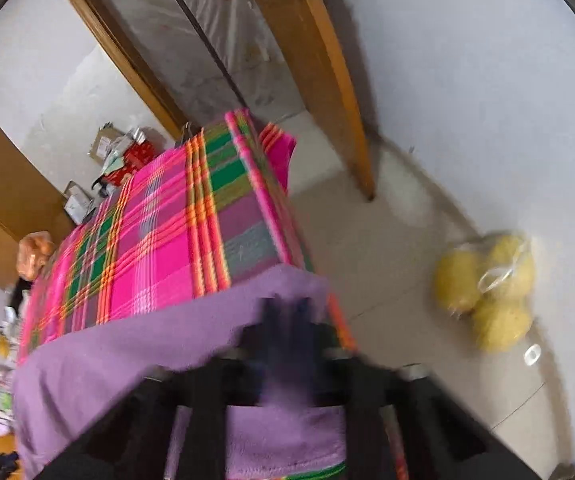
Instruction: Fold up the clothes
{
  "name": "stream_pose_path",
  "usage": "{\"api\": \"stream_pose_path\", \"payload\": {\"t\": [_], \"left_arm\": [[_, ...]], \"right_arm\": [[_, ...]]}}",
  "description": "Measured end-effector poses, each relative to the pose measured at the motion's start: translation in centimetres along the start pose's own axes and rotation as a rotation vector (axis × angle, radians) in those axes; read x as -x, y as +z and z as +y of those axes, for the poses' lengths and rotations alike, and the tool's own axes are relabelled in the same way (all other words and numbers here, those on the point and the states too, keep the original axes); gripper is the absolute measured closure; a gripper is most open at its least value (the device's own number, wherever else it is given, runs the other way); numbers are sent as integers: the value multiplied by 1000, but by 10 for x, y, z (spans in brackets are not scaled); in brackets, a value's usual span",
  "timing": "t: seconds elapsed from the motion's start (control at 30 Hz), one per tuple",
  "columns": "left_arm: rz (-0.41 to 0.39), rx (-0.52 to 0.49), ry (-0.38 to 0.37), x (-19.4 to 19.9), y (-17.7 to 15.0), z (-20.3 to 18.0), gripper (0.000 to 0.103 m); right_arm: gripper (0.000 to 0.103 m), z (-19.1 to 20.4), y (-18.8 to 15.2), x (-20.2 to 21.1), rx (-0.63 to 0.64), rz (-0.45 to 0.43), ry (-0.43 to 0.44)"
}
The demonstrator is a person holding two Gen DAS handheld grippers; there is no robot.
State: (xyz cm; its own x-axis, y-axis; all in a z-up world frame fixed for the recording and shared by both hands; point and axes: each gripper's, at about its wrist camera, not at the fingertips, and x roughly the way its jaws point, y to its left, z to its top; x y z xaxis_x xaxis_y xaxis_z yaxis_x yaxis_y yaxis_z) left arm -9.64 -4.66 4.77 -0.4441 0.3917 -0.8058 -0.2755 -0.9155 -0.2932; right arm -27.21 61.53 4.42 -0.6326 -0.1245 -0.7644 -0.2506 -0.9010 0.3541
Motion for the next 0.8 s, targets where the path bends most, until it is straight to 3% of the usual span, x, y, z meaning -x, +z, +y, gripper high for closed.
{"api": "stream_pose_path", "payload": {"t": [0.2, 0.33, 0.43, 0.53, 0.8], "left_arm": [[3, 0, 4, -2, 1, 1, 67], [-2, 0, 4, -1, 1, 2, 67], [-12, -4, 2, 3, 1, 1, 67], [-19, -8, 0, 6, 1, 0, 67], [-19, 5, 57, 11, -2, 4, 67]], "right_arm": [[99, 23, 13, 17, 48, -157, -12], [96, 24, 12, 0, 43, -72, -186], [89, 24, 4, 18, 11, -131, -214], [89, 53, -15, 32, 85, -110, -138], [89, 218, -125, 33, 509, 60, 121]]}}
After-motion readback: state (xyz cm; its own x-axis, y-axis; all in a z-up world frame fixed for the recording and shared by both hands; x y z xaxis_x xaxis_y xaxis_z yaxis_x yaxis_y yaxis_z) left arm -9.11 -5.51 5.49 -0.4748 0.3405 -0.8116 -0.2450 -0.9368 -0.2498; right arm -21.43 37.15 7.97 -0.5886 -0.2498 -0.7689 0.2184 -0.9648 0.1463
